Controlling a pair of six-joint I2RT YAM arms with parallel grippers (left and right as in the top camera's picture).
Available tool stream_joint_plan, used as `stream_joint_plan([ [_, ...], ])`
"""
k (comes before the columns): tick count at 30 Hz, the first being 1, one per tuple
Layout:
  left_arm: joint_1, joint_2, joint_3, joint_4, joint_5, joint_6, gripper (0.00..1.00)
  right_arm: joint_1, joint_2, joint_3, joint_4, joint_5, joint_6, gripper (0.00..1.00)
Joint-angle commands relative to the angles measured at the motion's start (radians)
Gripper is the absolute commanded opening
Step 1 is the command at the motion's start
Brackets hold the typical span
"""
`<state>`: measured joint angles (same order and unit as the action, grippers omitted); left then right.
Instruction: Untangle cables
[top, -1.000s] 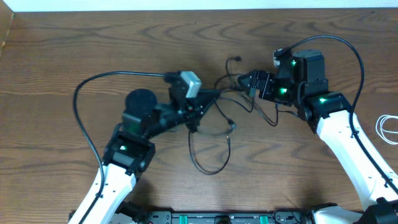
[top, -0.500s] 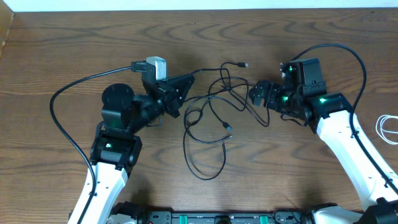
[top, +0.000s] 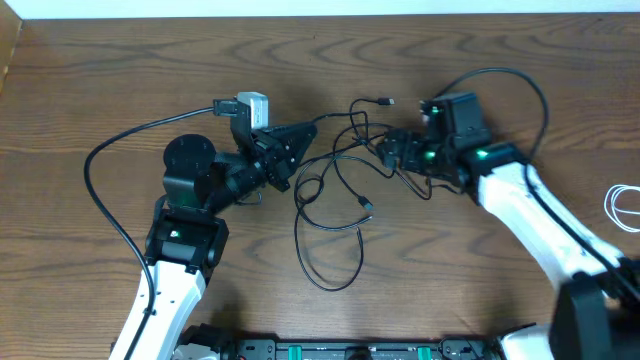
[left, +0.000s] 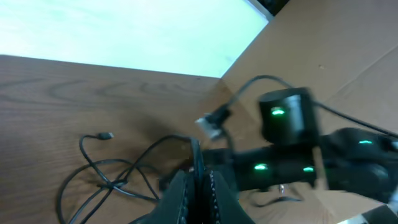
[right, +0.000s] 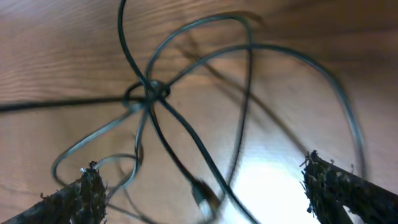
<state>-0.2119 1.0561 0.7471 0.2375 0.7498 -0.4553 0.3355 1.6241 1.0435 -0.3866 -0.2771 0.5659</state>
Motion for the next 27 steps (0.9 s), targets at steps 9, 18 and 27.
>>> stream_joint_plan([
  [9,0.004,-0.043,0.016,0.256,0.132,-0.127,0.08,0.034,0.214,-0.010,0.084,0.045,-0.006,0.85],
  [18,0.114,-0.108,0.016,0.304,0.129,-0.130,0.08,-0.042,0.200,-0.008,-0.076,0.283,-0.006,0.69],
  [27,0.359,-0.113,0.016,0.161,0.129,-0.130,0.08,-0.264,0.108,-0.008,-0.161,0.288,-0.006,0.68],
])
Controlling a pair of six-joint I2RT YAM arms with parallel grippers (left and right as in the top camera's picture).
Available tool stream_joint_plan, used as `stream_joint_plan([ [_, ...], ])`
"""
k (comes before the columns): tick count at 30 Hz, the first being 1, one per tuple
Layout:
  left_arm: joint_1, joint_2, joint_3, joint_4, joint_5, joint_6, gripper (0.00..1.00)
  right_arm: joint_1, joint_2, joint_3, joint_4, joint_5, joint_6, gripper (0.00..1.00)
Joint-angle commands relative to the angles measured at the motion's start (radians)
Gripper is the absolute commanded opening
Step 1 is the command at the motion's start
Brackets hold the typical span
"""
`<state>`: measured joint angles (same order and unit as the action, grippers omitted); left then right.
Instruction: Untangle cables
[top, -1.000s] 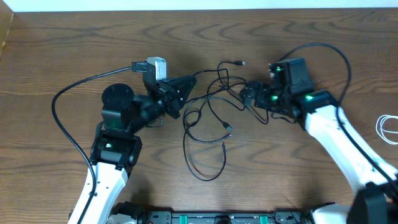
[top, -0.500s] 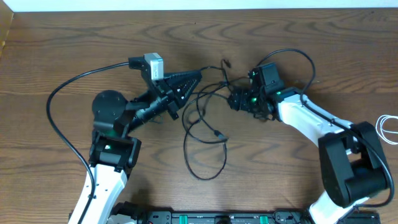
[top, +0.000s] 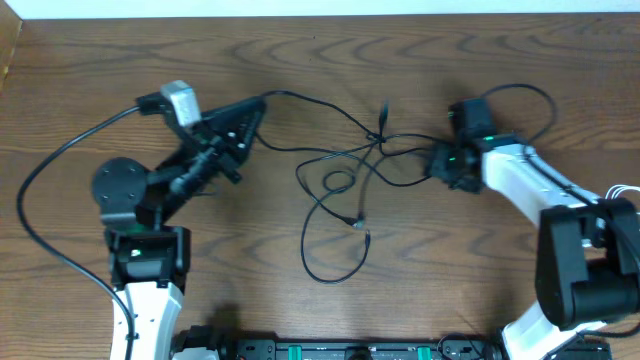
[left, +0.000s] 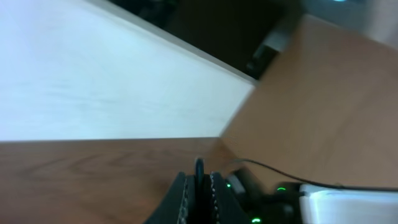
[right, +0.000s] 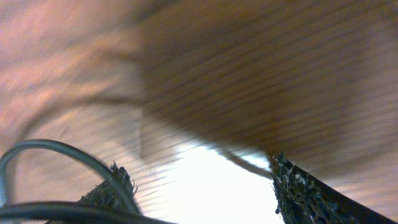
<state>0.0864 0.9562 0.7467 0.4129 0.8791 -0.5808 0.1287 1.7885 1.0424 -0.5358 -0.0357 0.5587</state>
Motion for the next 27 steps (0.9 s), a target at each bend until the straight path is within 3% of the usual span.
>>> stream_joint_plan([
  [1,0.085,-0.012,0.016,-0.037,0.000,-0.004,0.08,-0.082,-0.069,-0.006,-0.022,0.044,0.001,0.68],
  [7,0.213,-0.008,0.016,-0.175,0.000,0.011,0.08,-0.185,-0.109,-0.006,-0.036,0.020,-0.025,0.70],
  [12,0.262,0.011,0.016,-0.262,-0.001,0.019,0.08,-0.190,-0.109,-0.006,-0.033,-0.101,-0.108,0.72],
  [18,0.284,0.032,0.016,-0.339,-0.072,0.029,0.08,-0.188,-0.109,-0.006,-0.042,-0.079,-0.153,0.80],
  [20,0.280,0.039,0.016,-0.355,-0.043,0.030,0.08,-0.186,-0.109,-0.006,-0.044,-0.189,-0.234,0.79],
  [23,0.264,0.050,0.011,-0.360,0.058,0.053,0.08,-0.177,-0.109,-0.007,-0.055,-0.511,-0.421,0.77],
  [27,0.214,0.079,0.009,-0.372,0.169,0.138,0.08,-0.129,-0.109,-0.007,-0.109,-0.820,-0.602,0.67],
])
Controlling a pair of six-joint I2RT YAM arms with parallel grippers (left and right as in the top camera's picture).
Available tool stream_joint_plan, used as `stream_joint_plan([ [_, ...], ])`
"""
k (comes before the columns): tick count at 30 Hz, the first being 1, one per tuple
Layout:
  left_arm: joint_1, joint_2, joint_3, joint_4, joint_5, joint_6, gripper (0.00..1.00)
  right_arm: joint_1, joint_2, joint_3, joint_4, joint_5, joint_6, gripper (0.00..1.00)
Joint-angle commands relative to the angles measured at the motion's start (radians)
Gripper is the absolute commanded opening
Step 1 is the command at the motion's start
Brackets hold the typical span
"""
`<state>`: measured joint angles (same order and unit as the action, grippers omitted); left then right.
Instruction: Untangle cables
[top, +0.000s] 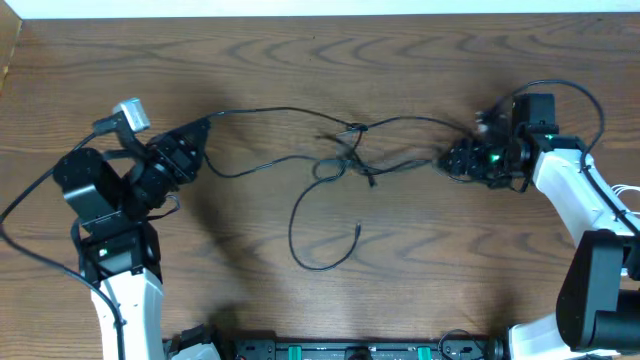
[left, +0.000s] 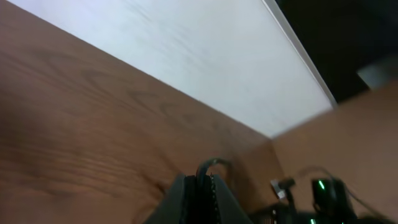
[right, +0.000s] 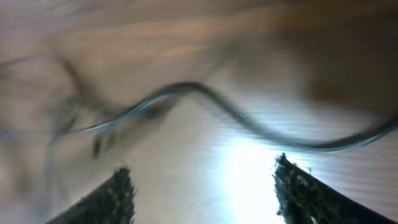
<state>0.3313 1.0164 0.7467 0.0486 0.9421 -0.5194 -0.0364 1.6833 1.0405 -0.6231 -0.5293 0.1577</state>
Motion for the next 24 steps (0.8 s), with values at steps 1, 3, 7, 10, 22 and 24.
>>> stream_joint_plan([
  [1,-0.049,0.028,0.009,-0.021,0.105,0.082,0.07,0.055,-0.004,-0.005,-0.038,-0.359,-0.230,0.65],
  [3,-0.086,0.047,0.009,-0.043,0.104,0.115,0.08,0.097,-0.004,-0.005,-0.064,-0.374,-0.265,0.65],
  [7,-0.146,0.098,0.009,-0.048,0.093,0.146,0.08,0.177,-0.004,-0.005,-0.050,-0.347,-0.267,0.74],
  [10,-0.166,0.135,0.009,-0.049,0.048,0.153,0.08,0.227,-0.004,-0.005,0.019,-0.336,-0.192,0.74],
  [22,-0.166,0.165,0.009,0.006,0.045,0.151,0.08,0.318,-0.004,-0.005,0.082,0.142,0.112,0.75],
  [24,-0.166,0.143,0.009,0.069,0.097,0.144,0.08,0.318,-0.004,-0.005,0.097,0.142,0.112,0.80],
])
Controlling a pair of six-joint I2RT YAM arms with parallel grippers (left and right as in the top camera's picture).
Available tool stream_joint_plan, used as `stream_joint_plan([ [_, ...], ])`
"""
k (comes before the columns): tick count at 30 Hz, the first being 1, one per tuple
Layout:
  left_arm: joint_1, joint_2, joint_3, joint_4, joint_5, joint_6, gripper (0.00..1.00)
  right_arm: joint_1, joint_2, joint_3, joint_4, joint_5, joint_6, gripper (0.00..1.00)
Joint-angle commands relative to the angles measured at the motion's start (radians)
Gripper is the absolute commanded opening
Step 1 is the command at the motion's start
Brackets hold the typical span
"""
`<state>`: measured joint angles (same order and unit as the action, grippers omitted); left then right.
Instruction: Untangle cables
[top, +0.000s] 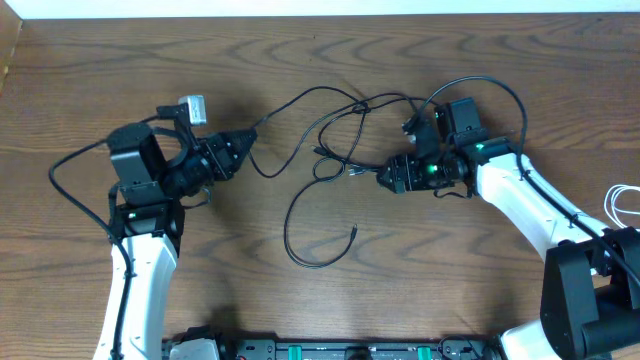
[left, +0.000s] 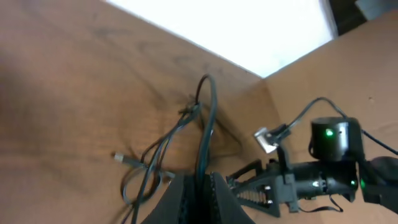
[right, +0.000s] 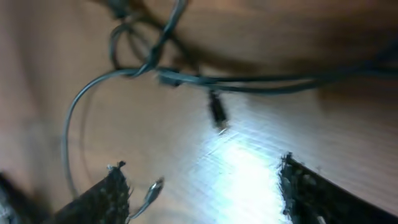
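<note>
Thin black cables lie tangled (top: 335, 160) in the middle of the wooden table (top: 450, 290). One slack loop (top: 290, 228) runs toward the front and ends in a plug (top: 354, 232). My left gripper (top: 244, 146) is left of the tangle, shut on a black cable (left: 205, 124) that rises from its fingers (left: 200, 190) toward a crossing of strands (left: 189, 112). The right gripper (top: 384, 180) sits just right of the tangle, open (right: 208, 199), nothing between its fingers. Strands and a small plug (right: 217, 113) lie ahead of it.
A coiled white cable (top: 622, 205) lies at the table's right edge. Each arm's own black lead arcs over the table, one on the left (top: 75, 165) and one behind the right wrist (top: 500, 85). A white wall strip borders the far edge.
The left gripper, still shut on its cable, has moved right toward the tangle. The right gripper has moved left up to it. The cables, stretched in a line before, now lie slack.
First both grippers were close in at the tangle, the left shut on a cable. Then the left stood farther left and the right farther right, and then farther apart still, with the cables drawn out across the table. Now both are back near a looser tangle.
</note>
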<state>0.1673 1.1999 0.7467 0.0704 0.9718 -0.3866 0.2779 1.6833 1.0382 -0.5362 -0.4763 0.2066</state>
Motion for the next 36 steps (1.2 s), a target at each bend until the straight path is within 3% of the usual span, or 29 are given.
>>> stream_joint_plan([
  [1,-0.002,-0.051,0.009,0.078,0.085,0.002,0.08,0.005,-0.004,-0.003,0.021,0.089,0.063,0.81],
  [6,-0.002,-0.131,0.009,0.213,0.102,-0.107,0.08,0.005,-0.003,-0.003,0.092,0.118,0.171,0.85],
  [18,-0.002,-0.288,0.009,0.220,0.120,-0.109,0.08,0.034,0.002,-0.003,0.335,0.145,0.446,0.91],
  [32,-0.002,-0.290,0.009,0.220,0.120,-0.108,0.08,0.200,0.004,-0.003,0.419,0.100,0.469,0.93],
  [36,-0.002,-0.290,0.009,0.216,0.121,-0.109,0.08,0.208,0.004,-0.003,0.518,0.100,0.356,0.94],
])
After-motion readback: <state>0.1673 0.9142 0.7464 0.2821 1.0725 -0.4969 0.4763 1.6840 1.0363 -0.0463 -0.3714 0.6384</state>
